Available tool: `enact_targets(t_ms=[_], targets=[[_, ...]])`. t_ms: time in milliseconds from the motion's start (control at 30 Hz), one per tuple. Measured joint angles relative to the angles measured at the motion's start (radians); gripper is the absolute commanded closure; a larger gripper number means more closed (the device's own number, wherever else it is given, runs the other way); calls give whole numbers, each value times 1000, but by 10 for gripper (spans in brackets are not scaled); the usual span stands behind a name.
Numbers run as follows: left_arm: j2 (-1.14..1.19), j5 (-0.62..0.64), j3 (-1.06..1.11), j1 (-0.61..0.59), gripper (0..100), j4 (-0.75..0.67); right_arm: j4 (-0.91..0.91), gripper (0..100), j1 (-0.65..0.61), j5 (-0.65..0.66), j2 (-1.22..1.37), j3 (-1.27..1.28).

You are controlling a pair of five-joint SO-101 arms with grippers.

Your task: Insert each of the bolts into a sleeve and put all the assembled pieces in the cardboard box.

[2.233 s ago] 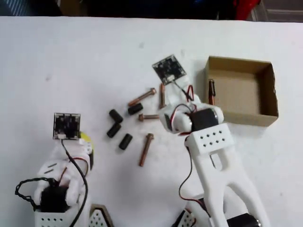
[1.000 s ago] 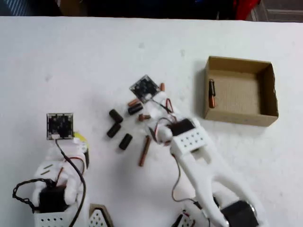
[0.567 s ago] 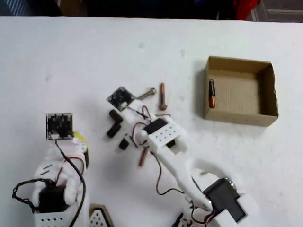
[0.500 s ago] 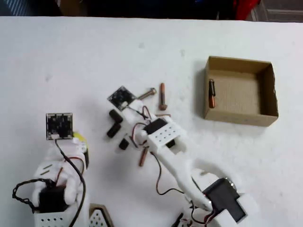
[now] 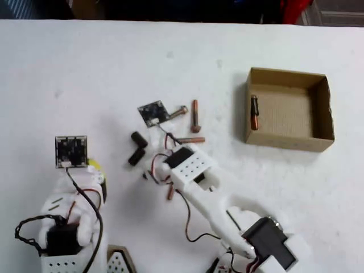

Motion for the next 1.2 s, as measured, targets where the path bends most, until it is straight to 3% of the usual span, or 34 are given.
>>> enact_targets(t_ms=[167, 367, 733, 1033, 1200], targets=[[0, 0, 0, 0, 978, 0, -9, 879, -5, -17, 0, 0], [0, 0, 0, 0, 978, 0, -46, 879, -5, -233, 0, 0], [0, 0, 0, 0, 978, 0, -48, 878, -5, -387, 0, 0], [0, 0, 0, 0, 978, 0, -9, 878, -112, -404, 0, 0], [0, 0, 0, 0, 978, 0, -9, 878, -109, -404, 0, 0]])
